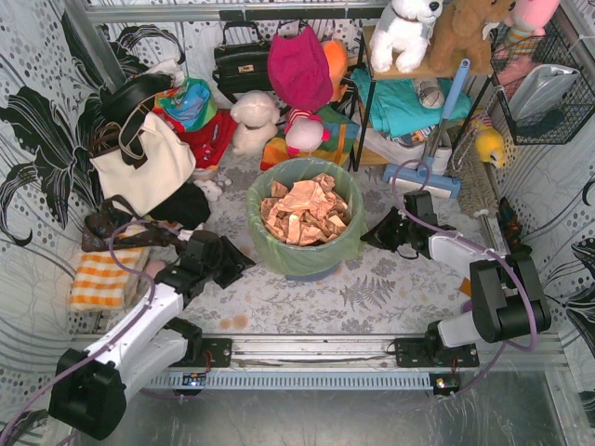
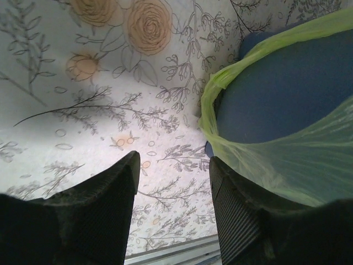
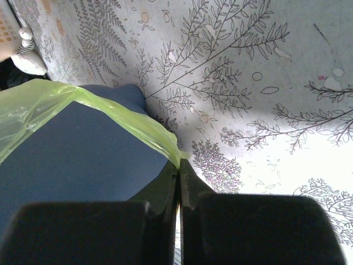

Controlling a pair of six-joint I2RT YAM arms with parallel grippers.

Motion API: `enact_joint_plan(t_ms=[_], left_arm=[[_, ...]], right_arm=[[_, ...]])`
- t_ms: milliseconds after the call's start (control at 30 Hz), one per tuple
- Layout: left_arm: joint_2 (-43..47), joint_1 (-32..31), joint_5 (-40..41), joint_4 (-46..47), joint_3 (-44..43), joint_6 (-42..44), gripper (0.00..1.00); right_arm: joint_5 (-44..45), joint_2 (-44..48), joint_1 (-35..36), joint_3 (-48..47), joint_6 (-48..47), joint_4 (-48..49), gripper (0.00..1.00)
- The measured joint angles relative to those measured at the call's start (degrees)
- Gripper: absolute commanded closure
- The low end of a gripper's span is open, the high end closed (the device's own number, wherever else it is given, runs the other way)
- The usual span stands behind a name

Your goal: Tie the trash bag

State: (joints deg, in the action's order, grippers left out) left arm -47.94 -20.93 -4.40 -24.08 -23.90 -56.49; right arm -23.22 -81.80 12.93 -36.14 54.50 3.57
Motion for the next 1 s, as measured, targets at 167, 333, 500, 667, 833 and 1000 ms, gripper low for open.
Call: enact_joint_plan(t_ms=[167,333,500,667,833,1000], left_arm=[[-6.32,0.0,-2.73,8.61,1.68,-1.2,0.38],[-12.41,0.02,-5.97,17.84,4.24,-5.51,0.37],[-16.44,0.04,-10.08,27.89,8.24,-12.37,0.42],[-18.82,0.04,-13.51,35.56,11.13,-19.74,0.41],[-14.62,0.04,-12.48,34.07,12.74,-26.95,0.45],[-7.58,0.04,-7.5,25.59,11.47,-33.07,0.47]], right_arm=[[0.07,0.0,0.0,-1.16,-0.24,-1.57,1.0],[0.13,0.07,0.0,-1.57,-0.44,-2.67,1.0],[0.37,1.07,0.0,-1.57,-0.42,-3.63,1.0],[0.57,2.71,0.0,-1.57,-0.39,-4.07,1.0],[0.76,3.63,0.0,-1.57,-0.39,-4.55,1.0],[1.27,4.15,0.0,-1.57,-0.37,-4.79,1.0]])
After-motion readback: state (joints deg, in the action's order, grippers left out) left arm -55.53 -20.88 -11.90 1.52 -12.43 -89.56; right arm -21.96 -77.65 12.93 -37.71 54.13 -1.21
